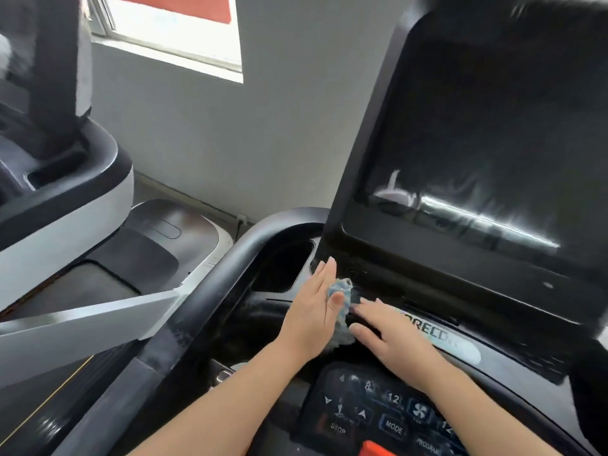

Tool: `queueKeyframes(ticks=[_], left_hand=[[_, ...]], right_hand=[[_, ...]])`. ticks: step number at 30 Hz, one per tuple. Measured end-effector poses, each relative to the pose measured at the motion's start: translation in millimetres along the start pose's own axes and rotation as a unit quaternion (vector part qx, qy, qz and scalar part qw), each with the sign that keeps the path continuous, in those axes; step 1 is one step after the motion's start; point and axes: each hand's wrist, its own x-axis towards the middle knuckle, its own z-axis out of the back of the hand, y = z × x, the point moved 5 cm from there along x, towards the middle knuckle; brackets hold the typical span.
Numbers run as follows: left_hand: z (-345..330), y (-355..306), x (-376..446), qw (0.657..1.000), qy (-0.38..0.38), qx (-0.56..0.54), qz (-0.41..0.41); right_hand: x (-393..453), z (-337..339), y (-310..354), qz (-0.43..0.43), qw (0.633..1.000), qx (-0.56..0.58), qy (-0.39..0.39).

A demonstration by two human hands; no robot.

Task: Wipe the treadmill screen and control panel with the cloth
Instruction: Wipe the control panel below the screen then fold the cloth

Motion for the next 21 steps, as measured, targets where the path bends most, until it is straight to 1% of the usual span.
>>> queueKeyframes(ticks=[2,3,4,7,10,13,15,16,18,19,21], left_hand=[[19.4,-27.1,-0.8,0.999,-0.024,-0.038,-0.019],[28.2,-42.0,-0.4,0.998,-0.026,-0.038,-0.041],[32.9,-53.7,0.2,0.998,-0.022,-0.033,-0.056],[43.6,-74.3,-1.4,0.997,0.002,-0.039,-0.065],[50.2,-85.0,-4.6,0.994,0.017,-0.034,-0.099],[46.8,-96.1,-10.7,0.991,0.040,-0.018,-0.128],[36.6,-103.1,-18.6,0.988,0.058,-0.057,-0.128],[29.0,-104.4,-23.8,0.986,0.073,-0.110,-0.103],[11.0,-99.5,-32.5,0.965,0.103,-0.243,-0.006],[3.0,-94.9,-35.5,0.953,0.093,-0.287,0.031],[-5.6,-93.0,-38.9,0.940,0.042,-0.333,0.061]], right_hand=[[-10.7,11.7,29.3,-0.027,0.998,0.052,-0.022],[-15.8,20.0,43.8,-0.043,0.994,0.085,-0.056],[-19.8,25.7,54.2,-0.056,0.988,0.121,-0.083],[-30.4,40.9,81.4,-0.077,0.963,0.210,-0.153],[-41.1,48.4,103.7,-0.057,0.937,0.292,-0.184],[-58.8,49.7,107.1,-0.050,0.923,0.307,-0.228],[-68.5,45.4,102.9,-0.063,0.907,0.351,-0.223],[-72.4,40.2,102.1,-0.074,0.888,0.403,-0.207],[-78.2,25.0,104.8,-0.108,0.817,0.538,-0.178],[-79.8,17.6,105.3,-0.121,0.783,0.583,-0.180],[-82.2,12.8,104.6,-0.120,0.750,0.614,-0.213]])
